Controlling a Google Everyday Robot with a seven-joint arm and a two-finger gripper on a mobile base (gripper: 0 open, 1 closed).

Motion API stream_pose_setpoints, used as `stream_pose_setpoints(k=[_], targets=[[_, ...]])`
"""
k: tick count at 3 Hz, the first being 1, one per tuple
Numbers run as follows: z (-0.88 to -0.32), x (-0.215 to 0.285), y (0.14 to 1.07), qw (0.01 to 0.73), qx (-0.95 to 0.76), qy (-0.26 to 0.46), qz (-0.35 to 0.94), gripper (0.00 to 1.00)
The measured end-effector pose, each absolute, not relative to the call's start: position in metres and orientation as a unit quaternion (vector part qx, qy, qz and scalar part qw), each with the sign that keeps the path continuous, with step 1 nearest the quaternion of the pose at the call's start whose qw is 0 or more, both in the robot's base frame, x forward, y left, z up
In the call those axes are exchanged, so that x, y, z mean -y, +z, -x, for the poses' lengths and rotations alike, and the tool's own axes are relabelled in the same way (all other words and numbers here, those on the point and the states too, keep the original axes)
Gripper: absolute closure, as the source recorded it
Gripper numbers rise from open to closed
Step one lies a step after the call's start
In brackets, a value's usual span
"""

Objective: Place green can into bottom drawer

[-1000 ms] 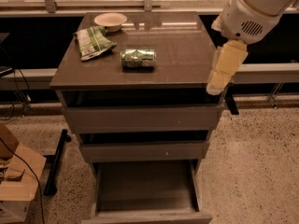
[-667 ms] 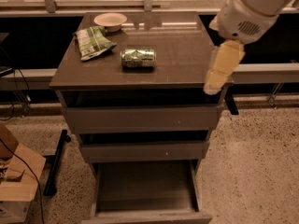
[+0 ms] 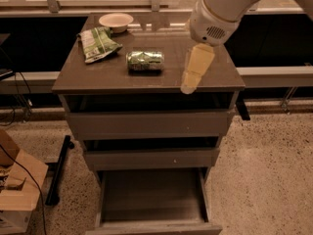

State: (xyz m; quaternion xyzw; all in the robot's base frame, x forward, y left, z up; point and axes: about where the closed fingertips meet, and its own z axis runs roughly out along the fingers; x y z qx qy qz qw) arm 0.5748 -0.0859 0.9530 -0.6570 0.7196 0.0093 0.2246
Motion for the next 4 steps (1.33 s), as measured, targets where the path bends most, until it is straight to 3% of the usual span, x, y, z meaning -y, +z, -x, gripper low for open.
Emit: stream_pose_setpoints(k=[2, 4], targets=[[-0.65, 0.017, 0.921, 0.262, -0.697, 0.094, 0.661, 0.0], [-0.696, -0.021, 0.873, 0.239, -0.695, 0.136, 0.664, 0.0]])
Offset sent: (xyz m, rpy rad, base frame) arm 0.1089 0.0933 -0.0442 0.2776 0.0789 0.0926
